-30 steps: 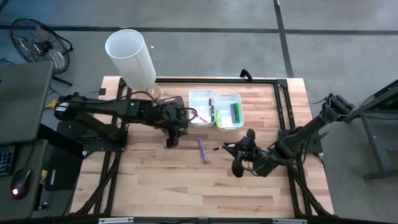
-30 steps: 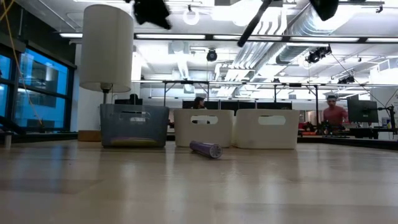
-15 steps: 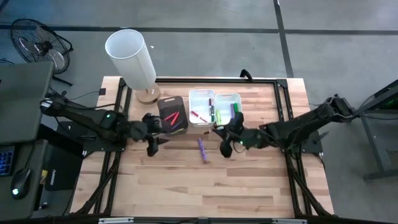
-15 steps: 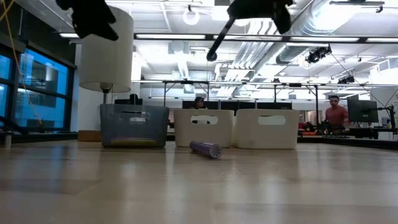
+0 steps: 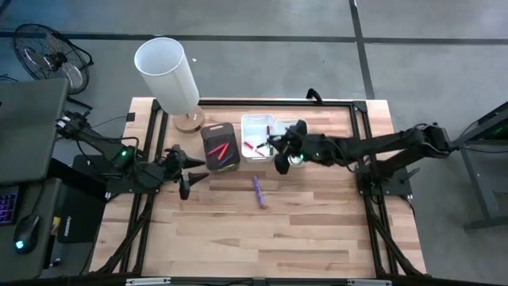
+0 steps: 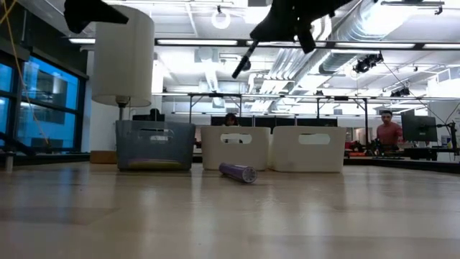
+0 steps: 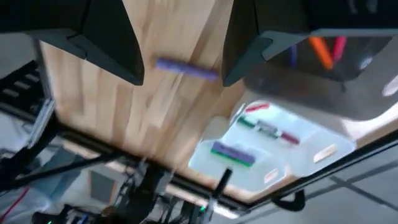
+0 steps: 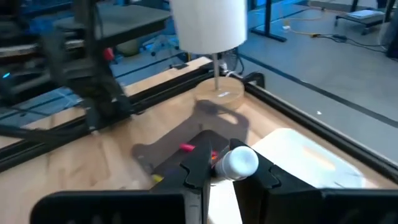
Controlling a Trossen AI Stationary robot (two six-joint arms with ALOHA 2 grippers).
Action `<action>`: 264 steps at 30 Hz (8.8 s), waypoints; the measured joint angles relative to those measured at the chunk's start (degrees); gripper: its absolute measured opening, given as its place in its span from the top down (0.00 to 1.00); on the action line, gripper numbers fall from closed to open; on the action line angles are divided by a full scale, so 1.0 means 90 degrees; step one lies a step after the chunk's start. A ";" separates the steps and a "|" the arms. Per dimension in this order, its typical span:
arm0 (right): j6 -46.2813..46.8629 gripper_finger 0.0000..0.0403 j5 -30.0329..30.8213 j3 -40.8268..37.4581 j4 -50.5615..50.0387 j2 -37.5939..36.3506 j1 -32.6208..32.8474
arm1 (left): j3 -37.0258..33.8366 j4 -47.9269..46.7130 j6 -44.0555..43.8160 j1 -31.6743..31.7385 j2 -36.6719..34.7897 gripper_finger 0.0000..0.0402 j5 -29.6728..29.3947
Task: Pick & Place Markers
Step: Put the black marker pen into the left white bin, then put the purple highlighter pen into the right white bin
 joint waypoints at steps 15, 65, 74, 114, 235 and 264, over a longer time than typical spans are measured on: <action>0.0640 0.87 -0.1087 0.0000 0.0358 0.1283 -0.1368 | -0.0011 -0.0059 0.0029 0.0012 -0.0029 0.47 0.0032; 0.2492 0.67 -0.3705 0.0007 0.0442 0.1956 0.0089 | -0.0006 -0.0130 0.0036 0.0012 -0.0025 0.47 0.0090; 0.2942 0.67 -0.3022 0.0155 0.0269 0.1956 0.0571 | -0.0003 -0.0131 0.0050 0.0012 -0.0025 0.47 0.0098; 0.4297 0.67 -0.2620 0.4697 -0.6078 0.4818 0.0547 | -0.0001 -0.0643 0.0337 0.0012 -0.0406 0.47 0.1013; 0.5419 0.81 -0.1100 0.4704 -0.6971 0.4229 0.1426 | -0.0006 -0.1139 0.0862 0.0012 -0.1268 0.47 0.1870; 0.5915 0.81 0.0760 0.4559 -0.9450 0.2419 0.0341 | -0.0006 -0.1161 0.0877 0.0012 -0.1268 0.47 0.1911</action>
